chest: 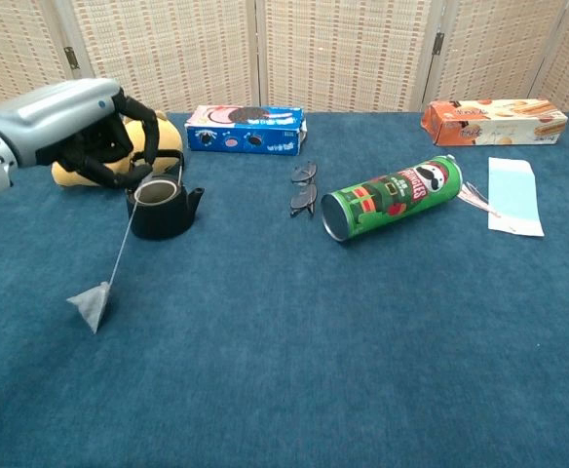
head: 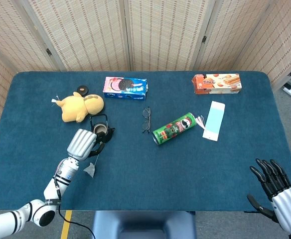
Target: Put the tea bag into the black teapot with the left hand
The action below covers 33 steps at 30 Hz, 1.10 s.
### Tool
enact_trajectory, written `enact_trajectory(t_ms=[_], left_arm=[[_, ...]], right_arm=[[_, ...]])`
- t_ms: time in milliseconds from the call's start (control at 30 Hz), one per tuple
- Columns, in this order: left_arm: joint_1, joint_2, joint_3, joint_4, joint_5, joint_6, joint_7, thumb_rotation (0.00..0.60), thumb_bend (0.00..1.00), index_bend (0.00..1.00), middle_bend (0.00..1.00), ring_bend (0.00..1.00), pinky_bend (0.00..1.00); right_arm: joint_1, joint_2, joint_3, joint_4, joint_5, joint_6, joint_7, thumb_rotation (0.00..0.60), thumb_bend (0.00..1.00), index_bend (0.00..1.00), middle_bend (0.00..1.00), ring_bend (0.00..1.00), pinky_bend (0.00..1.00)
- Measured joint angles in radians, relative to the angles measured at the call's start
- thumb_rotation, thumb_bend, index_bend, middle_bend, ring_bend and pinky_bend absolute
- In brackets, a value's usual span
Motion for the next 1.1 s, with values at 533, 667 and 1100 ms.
enact_trajectory(t_ms=[533,667,1100], left_arm=[[-0.056,0.105,-0.102,-0.137,-0.118,-0.026,0.039,0.6,0.49,0.7,1.0,1.0,1.0],[-0.077,0.111,-0.121,-0.133,-0.135,-0.028,0.056,0.6,0.49,0.7,1.0,1.0,1.0],[-0.134,0.127,-0.17,-0.075,-0.2,-0.059,0.011,0.6,0.49,0.68,1.0,1.0,1.0]], right_arm=[[0.0,0.003,0.005,0.0,0.012,0.002,0.012,0.6,0.32,0.0,0.0,0.0,0.0],[-0.001,0.006,0.006,0.001,0.018,0.004,0.022,0.6,0.32,0.0,0.0,0.0,0.0],[-0.008,0.009,0.009,0.003,0.027,0.017,0.035,0.6,0.32,0.0,0.0,0.0,0.0]])
